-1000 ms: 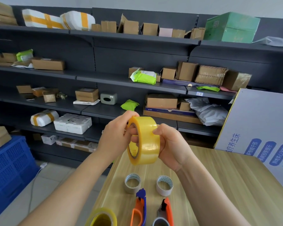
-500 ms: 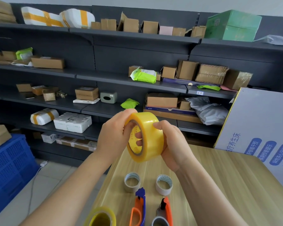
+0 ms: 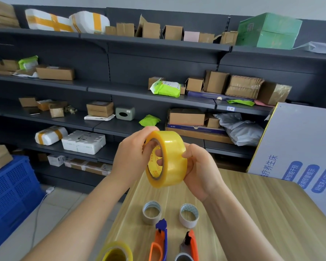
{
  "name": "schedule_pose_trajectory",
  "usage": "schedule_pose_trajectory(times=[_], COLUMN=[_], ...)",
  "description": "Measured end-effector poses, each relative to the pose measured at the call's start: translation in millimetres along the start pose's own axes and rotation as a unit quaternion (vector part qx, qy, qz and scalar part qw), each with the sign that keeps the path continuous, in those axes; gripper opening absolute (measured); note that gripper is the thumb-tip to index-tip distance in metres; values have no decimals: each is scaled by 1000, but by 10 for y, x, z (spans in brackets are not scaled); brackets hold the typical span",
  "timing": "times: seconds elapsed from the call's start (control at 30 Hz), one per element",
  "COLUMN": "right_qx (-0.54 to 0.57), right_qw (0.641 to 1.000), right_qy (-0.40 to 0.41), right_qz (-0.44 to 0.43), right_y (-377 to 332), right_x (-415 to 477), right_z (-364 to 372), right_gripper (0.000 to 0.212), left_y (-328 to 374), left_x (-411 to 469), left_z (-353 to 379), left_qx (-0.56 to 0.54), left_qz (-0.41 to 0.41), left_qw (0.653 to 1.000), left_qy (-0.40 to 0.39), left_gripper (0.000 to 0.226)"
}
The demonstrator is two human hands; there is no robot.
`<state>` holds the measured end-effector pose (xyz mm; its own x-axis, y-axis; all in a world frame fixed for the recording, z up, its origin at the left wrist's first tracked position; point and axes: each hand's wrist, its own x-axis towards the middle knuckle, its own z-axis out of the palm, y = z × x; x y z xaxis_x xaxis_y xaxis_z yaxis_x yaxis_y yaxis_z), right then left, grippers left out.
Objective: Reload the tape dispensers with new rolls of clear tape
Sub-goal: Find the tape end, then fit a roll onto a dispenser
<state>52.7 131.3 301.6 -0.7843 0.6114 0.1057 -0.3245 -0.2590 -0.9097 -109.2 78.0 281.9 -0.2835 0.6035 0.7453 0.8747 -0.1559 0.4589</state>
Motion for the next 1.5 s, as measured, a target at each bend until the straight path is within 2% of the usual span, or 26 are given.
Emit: schedule_pose_trajectory(times=[0.1,0.27,0.73,0.93,1.17,1.33,1.4,1.5], right_qx=[6,-13,80,54,80,97,94,84], right_qw=[1000,997,995,992,991,992,993,993], right_qy=[5,65,44,97,81,56,48,66], right_qz=[8,42,47,60,65,51,51,57], right_y=[-10,-53,-27,-30,-30,-23,-25,-25], right_x=[0,18,26,60,41,39,36,46], right_z=[8,3,8,-15,-19,-1,-15,-31], right_gripper=[34,37,51,46,41,47,43,39], left_y=[-1,25,26,77,87,79,64,94], left_x=[7,25,93,96,111,116,108,95], left_z=[6,14,8,1,-8,-9,4,-26], left_qx=[2,29,60,63,59,60,45,-62], left_qz=[-7,-3,-18,-4,0,-20,-29,6], left_qw=[1000,1000,997,997,997,996,995,992], left_qy=[-7,-10,-41,-38,-45,-65,-85,-112], left_gripper=[24,19,21,20,25,22,28,44])
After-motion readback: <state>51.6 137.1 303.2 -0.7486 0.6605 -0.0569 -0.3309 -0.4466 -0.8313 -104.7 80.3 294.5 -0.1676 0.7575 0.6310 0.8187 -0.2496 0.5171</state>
